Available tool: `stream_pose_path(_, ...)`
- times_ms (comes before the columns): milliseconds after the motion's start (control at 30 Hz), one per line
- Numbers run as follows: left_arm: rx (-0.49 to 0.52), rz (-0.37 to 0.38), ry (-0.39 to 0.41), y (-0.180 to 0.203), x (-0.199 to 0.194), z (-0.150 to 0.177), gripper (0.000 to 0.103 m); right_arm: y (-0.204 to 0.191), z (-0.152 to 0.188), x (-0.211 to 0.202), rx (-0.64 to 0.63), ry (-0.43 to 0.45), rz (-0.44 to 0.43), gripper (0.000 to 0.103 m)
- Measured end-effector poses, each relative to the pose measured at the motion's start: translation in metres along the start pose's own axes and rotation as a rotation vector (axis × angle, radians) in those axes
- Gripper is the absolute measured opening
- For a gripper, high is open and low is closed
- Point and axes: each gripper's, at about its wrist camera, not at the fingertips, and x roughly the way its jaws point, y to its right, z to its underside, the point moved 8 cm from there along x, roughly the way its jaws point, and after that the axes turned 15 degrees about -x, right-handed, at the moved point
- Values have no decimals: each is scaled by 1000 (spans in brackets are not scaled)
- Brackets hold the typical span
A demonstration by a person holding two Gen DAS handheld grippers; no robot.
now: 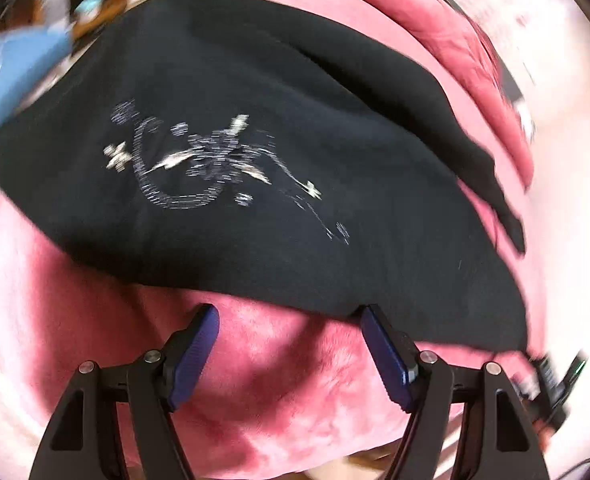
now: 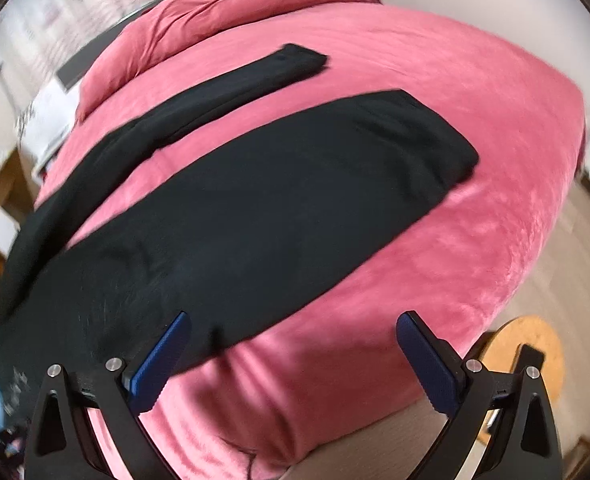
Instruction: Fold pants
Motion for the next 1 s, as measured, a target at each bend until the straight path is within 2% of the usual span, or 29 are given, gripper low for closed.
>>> stream_pose_path(67,-31,23,-19,-4,0,-5,73,13,-2,4,61,5,-38,103)
stream_pose_path(200,-35,45,16,-8,-3,-16,73,32,1,18,185,-7,-111,97)
stream_pose_path(333,-174,135,24,-20,-8,-27,71,43,-1,25,261,17,-152,95)
stream_pose_path(400,-239,178,57,-29,-9,-34,65,45,-8,25,255,45,-155,95)
stream_pose_path(500,-312,260,105,-38,-14,-49,57,49,-11,30,276,66,-157,88)
stream_pose_path(567,-334,253,97,-45,-8,-54,44,58,-17,34,319,87,-169,82)
stream_pose_path(600,-332,240,89,-46,-5,-54,34,59,-18,37,335,93,-171,80)
stream_pose_path(633,-318,222,85,-48,-3,-54,25,59,-21,39,350,95,-171,75)
stream_pose_path(700,-275,183,92,-49,-5,-53,21,65,-25,44,375,101,-164,60)
stream_pose_path(767,-252,182,98,-50,-2,-56,19,72,-30,48,373,91,-147,31)
stream_pose_path(867,-245,195,83,-55,-12,-59,11,72,-38,50,387,101,-164,18)
stream_pose_path(1000,-211,236,109,-55,-32,-58,8,72,-42,36,360,139,-145,12)
